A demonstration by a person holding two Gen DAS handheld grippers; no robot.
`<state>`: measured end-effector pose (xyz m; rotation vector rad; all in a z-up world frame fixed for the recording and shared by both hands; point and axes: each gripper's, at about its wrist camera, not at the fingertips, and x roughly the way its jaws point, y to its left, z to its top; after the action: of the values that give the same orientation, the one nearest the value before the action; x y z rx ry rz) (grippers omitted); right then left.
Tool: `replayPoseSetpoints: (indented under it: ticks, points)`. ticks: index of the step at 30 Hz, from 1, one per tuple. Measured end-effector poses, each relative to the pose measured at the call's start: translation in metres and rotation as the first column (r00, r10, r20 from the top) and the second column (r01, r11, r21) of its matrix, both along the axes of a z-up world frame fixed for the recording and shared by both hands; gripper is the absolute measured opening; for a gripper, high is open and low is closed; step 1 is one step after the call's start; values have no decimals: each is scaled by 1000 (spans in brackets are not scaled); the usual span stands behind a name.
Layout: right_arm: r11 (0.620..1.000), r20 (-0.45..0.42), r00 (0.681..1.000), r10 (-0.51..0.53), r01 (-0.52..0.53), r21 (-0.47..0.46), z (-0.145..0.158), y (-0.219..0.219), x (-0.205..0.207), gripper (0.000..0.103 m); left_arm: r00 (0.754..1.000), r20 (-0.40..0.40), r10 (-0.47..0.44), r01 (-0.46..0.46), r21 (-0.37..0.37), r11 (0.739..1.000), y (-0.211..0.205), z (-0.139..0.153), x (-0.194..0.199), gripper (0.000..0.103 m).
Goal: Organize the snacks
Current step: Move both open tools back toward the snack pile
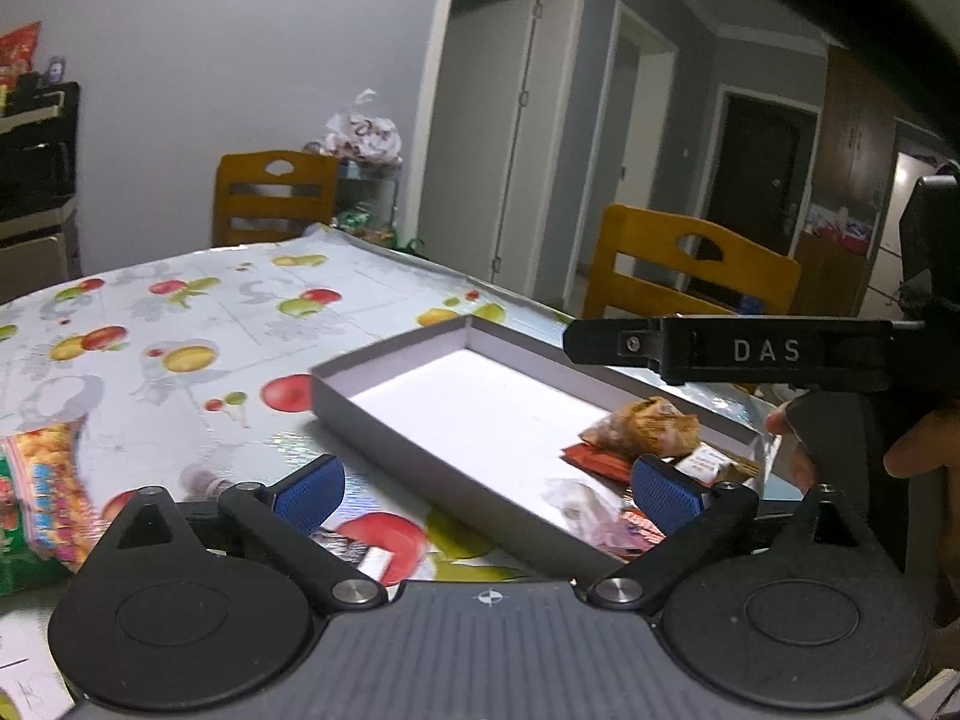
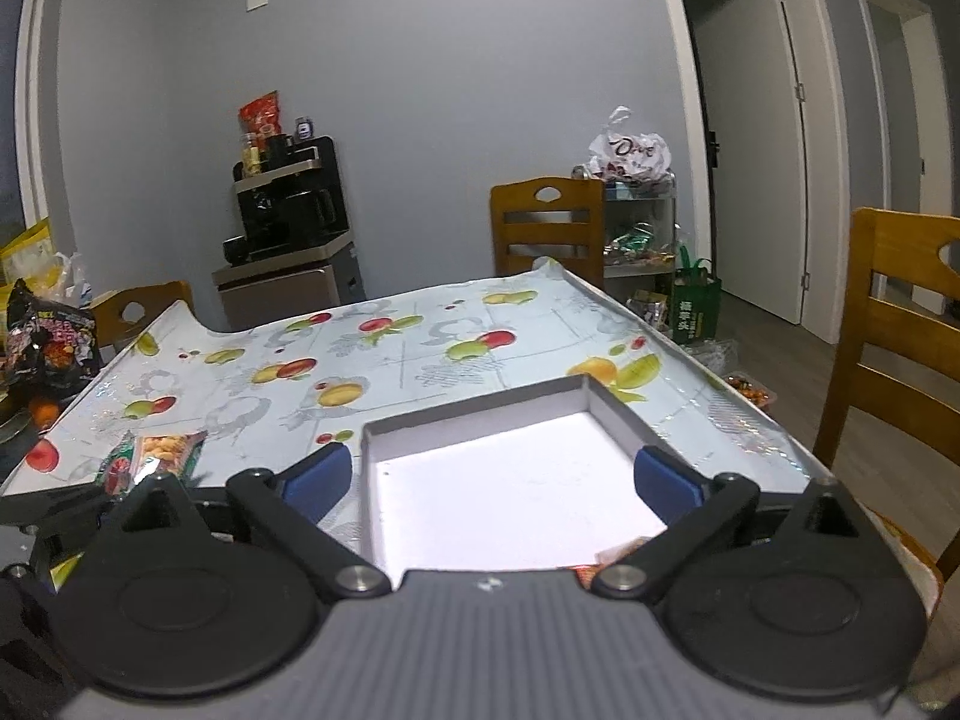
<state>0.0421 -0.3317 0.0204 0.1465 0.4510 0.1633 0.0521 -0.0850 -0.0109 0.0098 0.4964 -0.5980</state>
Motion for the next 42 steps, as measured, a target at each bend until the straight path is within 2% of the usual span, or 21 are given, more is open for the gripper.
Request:
replayPoseSetpoints:
  ticks: [10, 23, 36, 42]
  points:
    - [998, 2, 999, 52, -52, -25, 7, 33, 1, 102, 996, 29, 84, -84, -5, 996, 37, 4, -7, 103]
    - [988, -2, 990, 144, -143, -64, 10, 86, 4, 102, 979, 57, 193, -193, -7, 981, 88, 8, -13, 103]
    - [973, 6, 976, 217, -216, -81, 16, 126, 5, 102, 952, 101, 290, -293, 15, 956, 131, 12, -12, 103]
    - [960, 8, 965, 263, -261, -103, 11, 149, 6, 102, 930, 96, 356, -361, 41, 932, 154, 7, 1, 103]
